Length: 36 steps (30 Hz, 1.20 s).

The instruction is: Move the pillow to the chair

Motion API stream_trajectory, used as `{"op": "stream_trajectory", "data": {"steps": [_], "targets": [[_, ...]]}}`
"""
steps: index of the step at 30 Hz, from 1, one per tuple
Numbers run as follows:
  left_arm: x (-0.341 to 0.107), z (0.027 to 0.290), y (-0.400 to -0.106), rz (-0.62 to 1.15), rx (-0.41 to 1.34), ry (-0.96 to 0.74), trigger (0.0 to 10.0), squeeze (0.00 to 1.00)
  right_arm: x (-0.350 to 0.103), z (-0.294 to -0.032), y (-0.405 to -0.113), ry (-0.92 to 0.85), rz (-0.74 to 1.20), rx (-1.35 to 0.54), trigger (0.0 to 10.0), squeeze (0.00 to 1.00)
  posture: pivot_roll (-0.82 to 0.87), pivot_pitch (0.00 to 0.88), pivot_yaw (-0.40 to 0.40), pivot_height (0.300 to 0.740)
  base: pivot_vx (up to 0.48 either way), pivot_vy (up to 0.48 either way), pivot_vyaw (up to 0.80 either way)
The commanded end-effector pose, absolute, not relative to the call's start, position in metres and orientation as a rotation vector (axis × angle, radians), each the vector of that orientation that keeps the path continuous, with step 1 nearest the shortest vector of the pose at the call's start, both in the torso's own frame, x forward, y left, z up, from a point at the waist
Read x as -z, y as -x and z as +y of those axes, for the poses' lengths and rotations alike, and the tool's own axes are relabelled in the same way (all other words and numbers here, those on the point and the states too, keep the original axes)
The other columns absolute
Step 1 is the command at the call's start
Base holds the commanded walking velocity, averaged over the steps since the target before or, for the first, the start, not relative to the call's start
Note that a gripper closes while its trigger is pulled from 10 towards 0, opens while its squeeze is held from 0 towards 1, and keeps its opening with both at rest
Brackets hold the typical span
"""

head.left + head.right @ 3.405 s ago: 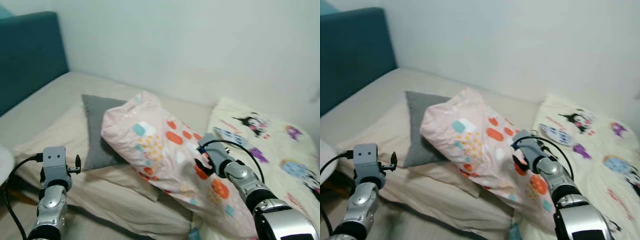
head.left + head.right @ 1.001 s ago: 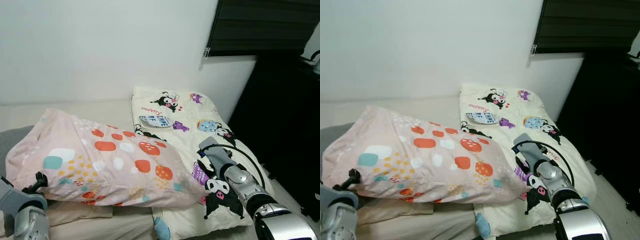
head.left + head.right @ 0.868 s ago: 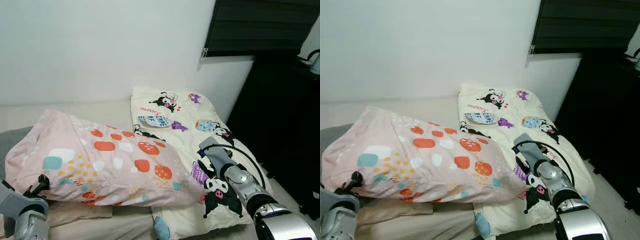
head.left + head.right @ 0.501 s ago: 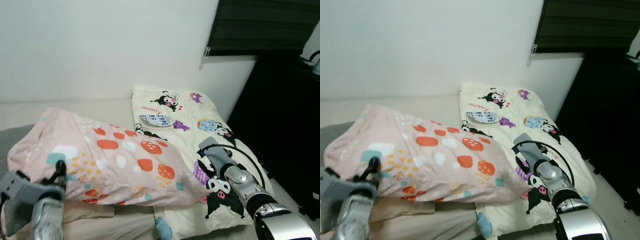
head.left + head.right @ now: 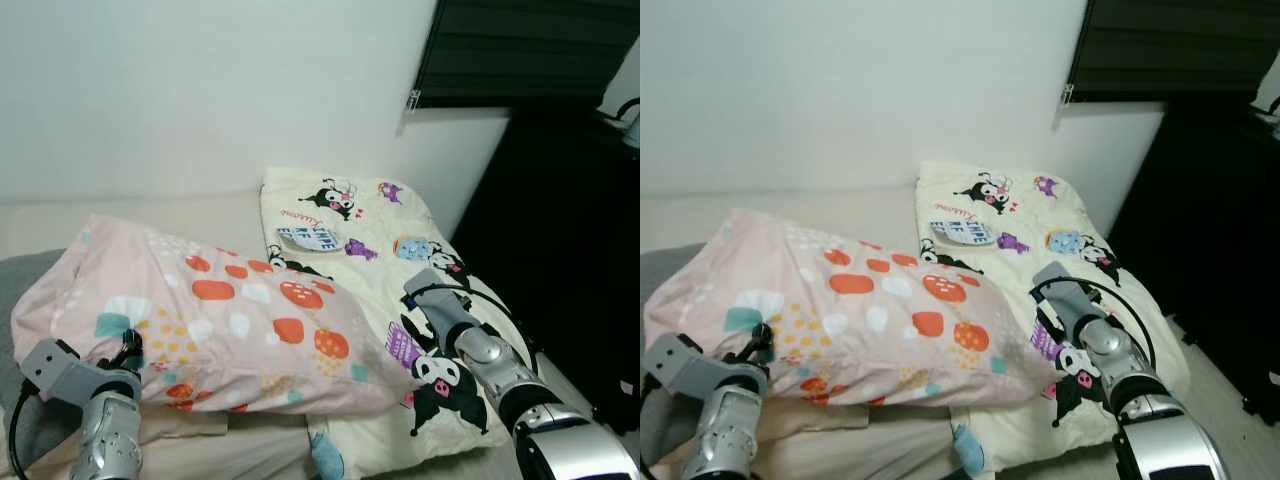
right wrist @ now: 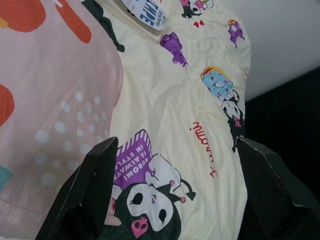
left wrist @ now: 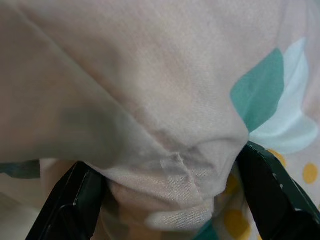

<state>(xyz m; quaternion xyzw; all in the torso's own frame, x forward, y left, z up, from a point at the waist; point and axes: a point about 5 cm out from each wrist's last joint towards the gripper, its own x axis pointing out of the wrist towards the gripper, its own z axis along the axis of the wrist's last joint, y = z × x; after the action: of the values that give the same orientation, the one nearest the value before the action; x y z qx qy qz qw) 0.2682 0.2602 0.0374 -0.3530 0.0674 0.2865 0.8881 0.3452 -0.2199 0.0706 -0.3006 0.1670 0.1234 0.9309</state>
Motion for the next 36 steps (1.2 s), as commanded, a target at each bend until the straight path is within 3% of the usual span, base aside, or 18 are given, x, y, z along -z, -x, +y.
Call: {"op": "stream_trajectory", "data": {"steps": [1, 2, 5, 6, 8, 9, 21, 28, 33, 35, 36], "targets": [[-0.035, 0.256, -0.271, 0.141, -0.593, 0.771, 10.0, 0.0, -0.075, -0.224, -0.346, 0.619, 0.324, -0.248, 10.0, 0.0, -0.09, 0.0, -0.097, 0.74, 0.0, 0.0, 0.0], [-0.039, 0.252, -0.279, 0.093, -0.532, 0.865, 10.0, 0.0, -0.075, -0.225, -0.346, 0.62, 0.326, -0.248, 10.0, 0.0, -0.09, 0.0, -0.101, 0.74, 0.0, 0.0, 0.0], [-0.043, 0.248, -0.284, 0.057, -0.485, 0.928, 10.0, 0.0, -0.075, -0.225, -0.346, 0.62, 0.328, -0.247, 10.0, 0.0, -0.09, 0.0, -0.101, 0.74, 0.0, 0.0, 0.0], [-0.052, 0.24, -0.294, 0.004, -0.378, 0.958, 3.5, 0.0, -0.075, -0.224, -0.346, 0.619, 0.329, -0.249, 10.0, 0.0, -0.09, 0.0, -0.104, 0.74, 0.0, 0.0, 0.0], [-0.054, 0.235, -0.299, 0.001, -0.344, 0.939, 3.5, 0.0, -0.075, -0.223, -0.347, 0.618, 0.328, -0.252, 10.0, 0.0, -0.09, 0.0, -0.104, 0.74, 0.0, 0.0, 0.0], [-0.054, 0.233, -0.3, 0.003, -0.337, 0.937, 0.0, 0.0, -0.075, -0.222, -0.347, 0.616, 0.327, -0.253, 10.0, 0.0, -0.09, 0.0, -0.101, 0.74, 0.0, 0.0, 0.0], [-0.054, 0.238, -0.301, -0.019, -0.339, 0.933, 0.0, 0.0, -0.079, -0.221, -0.35, 0.602, 0.314, -0.246, 10.0, 0.0, -0.09, 0.0, -0.099, 0.74, 0.0, 0.0, 0.0], [-0.072, 0.236, -0.31, -0.093, -0.256, 0.91, 0.0, 0.0, -0.086, -0.22, -0.355, 0.536, 0.289, -0.215, 10.0, 0.0, -0.09, 0.0, -0.095, 0.74, 0.0, 0.0, 0.0], [-0.118, 0.223, -0.321, -0.232, -0.061, 0.815, 0.0, 0.0, -0.099, -0.219, -0.362, 0.399, 0.24, -0.174, 10.0, 0.0, -0.08, 0.0, -0.094, 0.74, 0.0, 0.0, 0.0], [-0.182, 0.201, -0.319, -0.405, 0.213, 0.699, 0.0, 0.0, -0.116, -0.221, -0.371, 0.224, 0.171, -0.132, 10.0, 0.0, -0.07, 0.0, -0.094, 0.74, 0.0, 0.0, 0.0], [-0.182, 0.201, -0.319, -0.405, 0.213, 0.699, 0.0, 0.0, -0.116, -0.221, -0.371, 0.224, 0.171, -0.132, 10.0, 0.0, -0.07, 0.0, -0.094, 0.74, 0.0, 0.0, 0.0]]}}
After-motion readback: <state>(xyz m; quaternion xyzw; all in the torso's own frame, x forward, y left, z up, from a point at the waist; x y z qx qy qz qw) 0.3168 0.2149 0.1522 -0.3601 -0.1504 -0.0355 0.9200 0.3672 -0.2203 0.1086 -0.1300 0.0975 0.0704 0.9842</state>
